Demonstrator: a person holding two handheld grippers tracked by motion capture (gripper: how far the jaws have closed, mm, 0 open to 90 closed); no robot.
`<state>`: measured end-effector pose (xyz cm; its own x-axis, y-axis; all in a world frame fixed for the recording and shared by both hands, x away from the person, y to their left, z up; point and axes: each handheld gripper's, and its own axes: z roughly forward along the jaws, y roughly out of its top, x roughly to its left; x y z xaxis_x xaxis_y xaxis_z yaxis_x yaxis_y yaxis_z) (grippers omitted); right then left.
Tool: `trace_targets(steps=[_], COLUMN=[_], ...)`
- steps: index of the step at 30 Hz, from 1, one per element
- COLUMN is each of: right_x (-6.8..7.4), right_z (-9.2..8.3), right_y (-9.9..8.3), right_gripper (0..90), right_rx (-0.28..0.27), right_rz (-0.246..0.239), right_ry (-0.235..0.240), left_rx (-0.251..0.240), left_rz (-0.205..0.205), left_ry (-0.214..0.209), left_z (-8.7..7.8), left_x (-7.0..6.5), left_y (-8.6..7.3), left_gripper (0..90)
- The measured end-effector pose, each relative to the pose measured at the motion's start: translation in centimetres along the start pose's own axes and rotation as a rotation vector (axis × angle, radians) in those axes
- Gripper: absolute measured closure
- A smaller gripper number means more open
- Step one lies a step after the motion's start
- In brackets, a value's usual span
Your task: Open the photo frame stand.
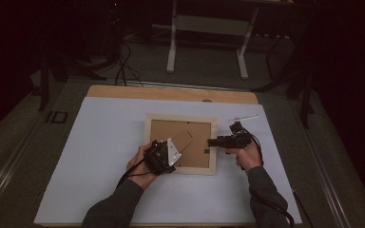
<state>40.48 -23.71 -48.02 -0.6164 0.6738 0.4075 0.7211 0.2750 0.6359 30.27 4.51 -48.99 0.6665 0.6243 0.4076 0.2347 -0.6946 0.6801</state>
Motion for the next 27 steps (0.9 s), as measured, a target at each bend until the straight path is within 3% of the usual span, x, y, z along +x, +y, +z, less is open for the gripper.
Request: trace_targets(steps=[6, 11, 15, 19, 20, 23, 27], right_x=[0.2, 0.2, 0.3, 0.5, 0.5, 0.6, 0.7], right_z=[-0.1, -0.1, -0.2, -0.2, -0.2, -0.2, -0.3], right_y=[-0.4, -0.5, -0.5, -0.5, -0.6, -0.6, -0.6], right_gripper=[57.6, 57.5, 57.5, 57.4, 57.4, 57.3, 57.3], right_rx=[-0.022, -0.032, -0.034, -0.036, -0.037, -0.040, -0.043], right_rz=[-0.005, -0.004, -0.006, -0.013, -0.015, -0.022, -0.031], right_ry=[-0.013, -0.018, -0.023, -0.027, -0.029, -0.033, -0.038], left_rx=[0.002, 0.017, 0.008, 0.003, -0.004, 0.021, 0.041], left_rz=[-0.050, -0.114, -0.215, -0.374, -0.395, -0.397, -0.423], left_ry=[-0.057, -0.140, -0.247, -0.381, -0.401, -0.415, -0.465], left_z=[0.1, 0.2, 0.1, 0.1, 0.1, 0.0, 0.3], left_x=[0.7, 1.6, 2.9, 4.7, 5.0, 5.4, 5.8], left_y=[-0.1, 0.0, -0.3, -0.8, -0.8, -0.8, -0.9], left_gripper=[38.5, 36.8, 36.2, 42.9, 44.7, 48.5, 49.9])
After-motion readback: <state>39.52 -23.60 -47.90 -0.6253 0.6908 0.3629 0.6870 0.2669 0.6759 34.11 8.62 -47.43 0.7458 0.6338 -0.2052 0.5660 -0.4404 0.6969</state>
